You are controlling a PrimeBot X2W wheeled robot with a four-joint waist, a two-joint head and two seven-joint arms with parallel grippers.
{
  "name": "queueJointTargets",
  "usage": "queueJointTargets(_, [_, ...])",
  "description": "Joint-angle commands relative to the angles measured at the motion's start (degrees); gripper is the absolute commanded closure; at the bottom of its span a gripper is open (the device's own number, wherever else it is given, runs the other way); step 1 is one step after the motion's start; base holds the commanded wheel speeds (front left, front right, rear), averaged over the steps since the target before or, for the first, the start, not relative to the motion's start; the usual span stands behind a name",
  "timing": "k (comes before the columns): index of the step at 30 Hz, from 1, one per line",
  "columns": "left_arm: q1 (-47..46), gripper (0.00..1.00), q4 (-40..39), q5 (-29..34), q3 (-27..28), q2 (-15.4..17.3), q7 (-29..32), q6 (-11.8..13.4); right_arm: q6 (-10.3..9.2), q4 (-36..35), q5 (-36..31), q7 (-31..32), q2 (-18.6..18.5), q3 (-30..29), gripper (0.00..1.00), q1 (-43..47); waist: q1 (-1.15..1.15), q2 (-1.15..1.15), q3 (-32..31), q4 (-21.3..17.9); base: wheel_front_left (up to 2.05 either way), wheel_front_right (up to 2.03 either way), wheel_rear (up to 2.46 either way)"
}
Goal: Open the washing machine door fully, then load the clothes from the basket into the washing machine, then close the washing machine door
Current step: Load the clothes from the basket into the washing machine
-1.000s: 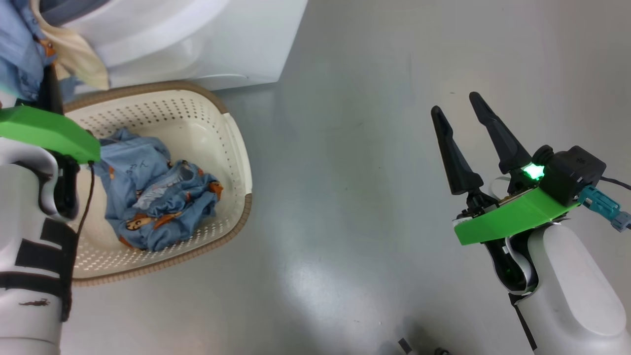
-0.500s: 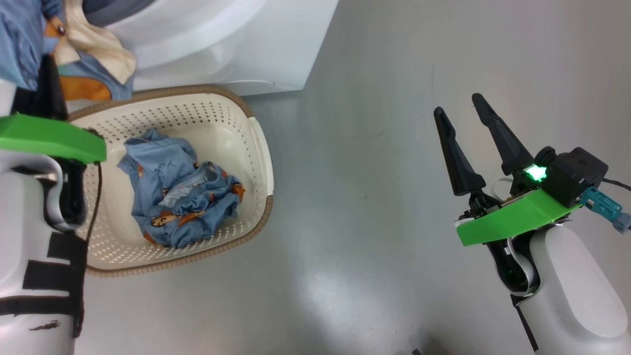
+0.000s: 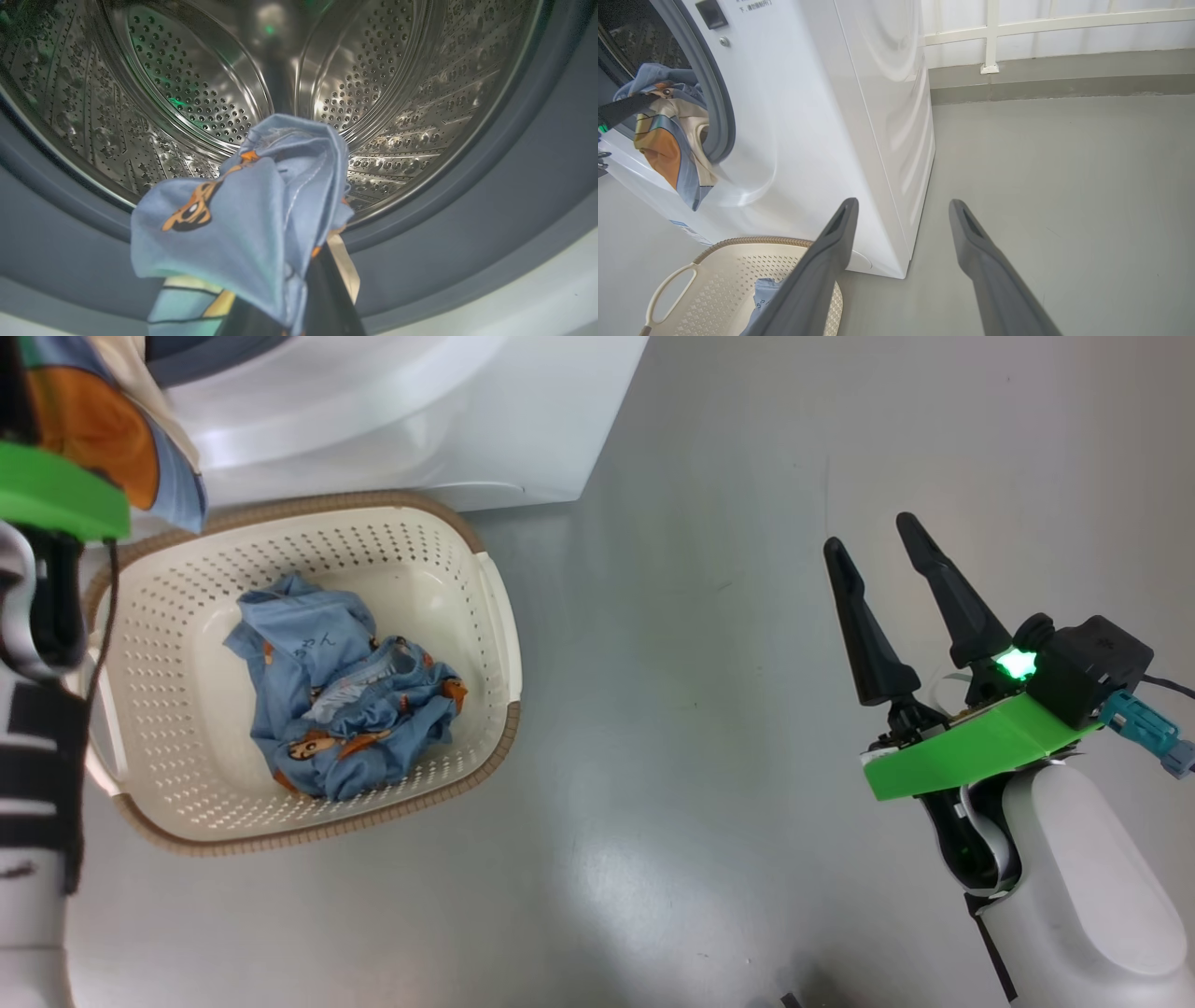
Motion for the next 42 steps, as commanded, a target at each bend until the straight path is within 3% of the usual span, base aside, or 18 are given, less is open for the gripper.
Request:
queueJointTargets(1, [-1.22, 1.00, -0.21, 0.18, 0.67, 3.00, -0.36, -0.14, 0.09, -1.38, -0.30, -0.27, 0.41, 0.83, 0.00, 1.96, 0.00, 0.00, 0.07, -0.17, 0.00, 0.00, 0.00])
queueJointTargets(13, [-17.29, 1.00, 18.84, -4.73, -8.79, 6.19, 1.13, -0.14, 0.09, -1.50, -0.01, -0.27, 1.39, 1.65, 0.00, 1.73, 0.00, 0.00, 1.46, -2.33, 0.00, 0.00, 0.00])
queueJointTargets(19, [-24.45, 1.00, 22.17, -3.52, -9.68, 7.87, -0.21, 0.02, 0.09, -1.51, 0.11, -0.27, 2.00, 2.22, 0.00, 1.31, 0.00, 0.00, 2.29, -3.96, 0.00, 0.00, 0.00])
queueJointTargets(22, [-26.69, 1.00, 19.18, -1.71, -7.98, 9.06, -0.32, 0.76, 0.09, -1.72, 0.19, -0.27, 2.27, 2.42, 0.00, 0.96, 0.00, 0.00, 3.09, -4.75, 0.00, 0.00, 0.00])
queueJointTargets(29, [-23.45, 1.00, 9.30, 3.22, -1.69, 9.24, -0.34, 2.80, 0.09, -2.01, 0.21, -0.27, 2.78, 2.38, 0.00, 0.68, 0.00, 0.00, 4.07, -5.87, 0.00, 0.00, 0.00])
queueJointTargets(36, [-19.98, 1.00, 16.36, 5.12, -1.79, 7.26, -0.35, 0.96, 0.09, -1.71, 0.10, -0.27, 3.30, 2.84, 0.00, 0.81, 0.00, 0.00, 3.95, -5.89, 0.00, 0.00, 0.00])
queueJointTargets(42, [-22.38, 1.00, 24.01, 5.96, -4.15, 7.29, -0.35, 0.21, 0.09, -1.64, 0.12, -0.27, 3.37, 3.41, 0.00, 0.65, 0.00, 0.00, 3.87, -5.99, 0.00, 0.00, 0.00])
